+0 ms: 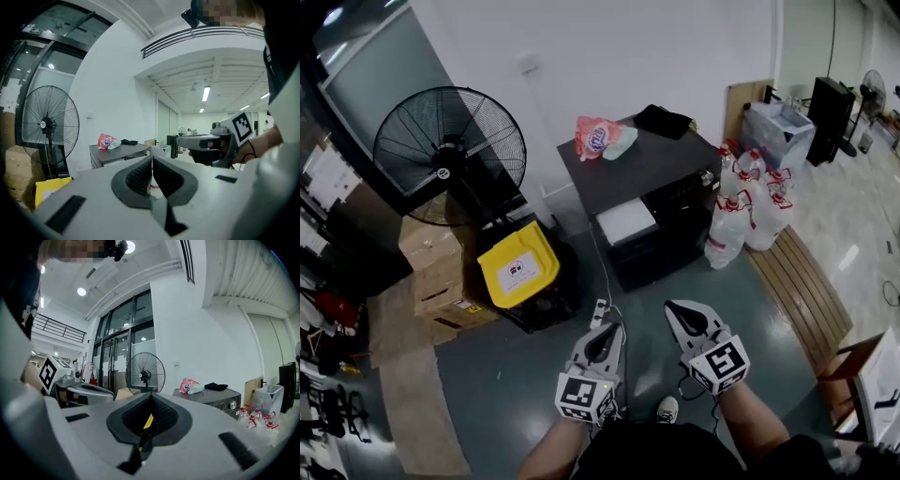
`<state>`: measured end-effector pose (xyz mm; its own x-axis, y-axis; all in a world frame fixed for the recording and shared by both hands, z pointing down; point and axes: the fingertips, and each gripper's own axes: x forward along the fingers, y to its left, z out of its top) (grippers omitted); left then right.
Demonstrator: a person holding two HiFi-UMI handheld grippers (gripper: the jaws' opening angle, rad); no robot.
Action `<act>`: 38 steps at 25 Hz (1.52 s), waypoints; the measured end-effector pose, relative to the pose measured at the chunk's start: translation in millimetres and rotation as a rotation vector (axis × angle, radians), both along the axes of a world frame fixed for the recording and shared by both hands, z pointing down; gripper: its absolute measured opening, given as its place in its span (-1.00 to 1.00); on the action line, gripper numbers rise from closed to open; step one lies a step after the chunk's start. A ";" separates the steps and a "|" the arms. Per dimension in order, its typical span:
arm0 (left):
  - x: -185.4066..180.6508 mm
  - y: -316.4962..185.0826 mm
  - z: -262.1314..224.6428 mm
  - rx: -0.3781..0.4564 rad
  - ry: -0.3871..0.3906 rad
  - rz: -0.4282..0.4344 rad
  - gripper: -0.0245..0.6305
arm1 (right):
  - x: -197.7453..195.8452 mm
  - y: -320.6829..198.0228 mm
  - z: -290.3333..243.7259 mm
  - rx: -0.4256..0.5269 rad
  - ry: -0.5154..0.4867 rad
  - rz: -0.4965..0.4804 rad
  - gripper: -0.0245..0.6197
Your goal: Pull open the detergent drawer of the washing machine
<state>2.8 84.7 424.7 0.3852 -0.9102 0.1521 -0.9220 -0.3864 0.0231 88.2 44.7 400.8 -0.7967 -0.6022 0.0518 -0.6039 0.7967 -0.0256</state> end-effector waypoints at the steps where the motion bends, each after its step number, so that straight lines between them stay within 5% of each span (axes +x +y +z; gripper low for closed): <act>1: -2.2 0.7 -0.5 0.001 0.002 0.001 -0.90 | -3.1 1.4 0.0 -0.002 -0.001 0.001 -0.92; 38: -8.2 -3.7 -7.3 0.025 0.033 0.009 -0.90 | -13.8 7.7 -4.5 0.000 0.020 0.004 -0.91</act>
<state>-5.4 81.0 417.4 0.3977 -0.9101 0.1167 -0.9175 -0.3953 0.0441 74.3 52.4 396.3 -0.7930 -0.6054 0.0674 -0.6075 0.7942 -0.0135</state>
